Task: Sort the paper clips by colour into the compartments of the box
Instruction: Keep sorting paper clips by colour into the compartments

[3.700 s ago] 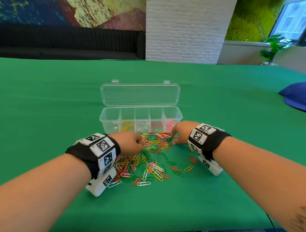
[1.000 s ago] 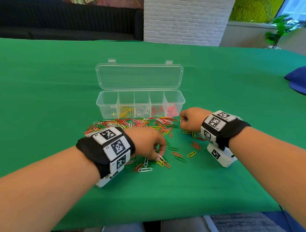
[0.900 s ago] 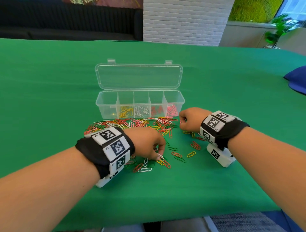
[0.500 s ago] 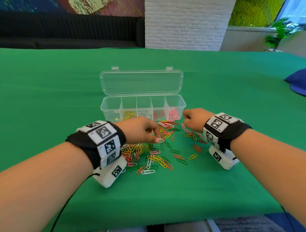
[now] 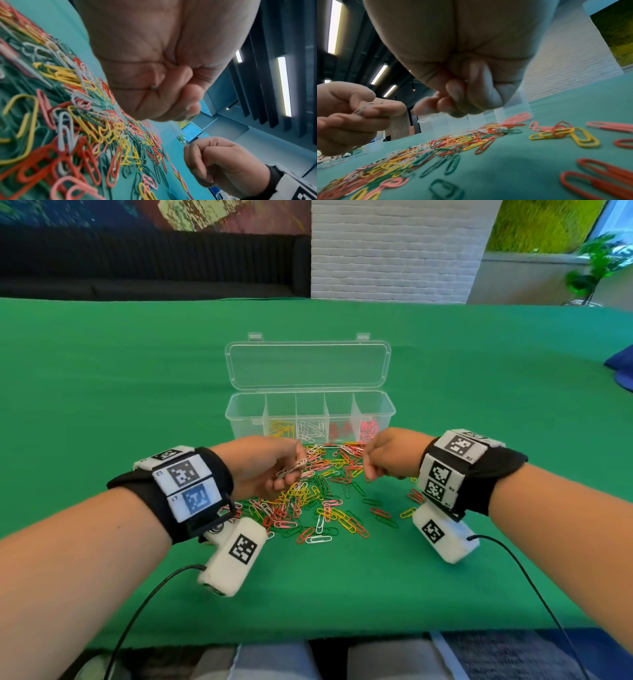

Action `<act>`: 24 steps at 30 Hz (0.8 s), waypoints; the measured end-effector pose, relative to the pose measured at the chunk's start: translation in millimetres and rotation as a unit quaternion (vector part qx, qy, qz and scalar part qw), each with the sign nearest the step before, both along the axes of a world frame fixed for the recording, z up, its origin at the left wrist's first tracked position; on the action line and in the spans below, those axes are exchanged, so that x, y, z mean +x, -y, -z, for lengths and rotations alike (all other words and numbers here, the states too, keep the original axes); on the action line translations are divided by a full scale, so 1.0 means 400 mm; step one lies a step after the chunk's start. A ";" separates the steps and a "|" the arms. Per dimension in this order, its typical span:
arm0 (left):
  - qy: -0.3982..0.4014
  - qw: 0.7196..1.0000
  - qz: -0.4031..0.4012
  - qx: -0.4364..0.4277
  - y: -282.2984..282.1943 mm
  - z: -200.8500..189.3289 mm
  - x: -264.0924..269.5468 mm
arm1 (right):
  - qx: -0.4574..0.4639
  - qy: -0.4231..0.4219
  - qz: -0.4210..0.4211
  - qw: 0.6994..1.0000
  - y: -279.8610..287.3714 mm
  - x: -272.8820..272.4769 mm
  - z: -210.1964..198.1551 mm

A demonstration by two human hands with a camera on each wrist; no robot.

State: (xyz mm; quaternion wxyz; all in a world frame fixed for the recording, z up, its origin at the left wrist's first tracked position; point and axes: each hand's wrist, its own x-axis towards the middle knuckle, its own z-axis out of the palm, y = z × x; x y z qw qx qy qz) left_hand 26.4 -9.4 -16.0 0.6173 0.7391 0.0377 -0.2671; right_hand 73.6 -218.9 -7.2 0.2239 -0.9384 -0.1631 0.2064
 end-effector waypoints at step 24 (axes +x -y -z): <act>0.169 0.852 0.270 0.414 0.046 0.006 -0.073 | -0.125 0.041 -0.274 0.953 -0.118 -0.066 0.042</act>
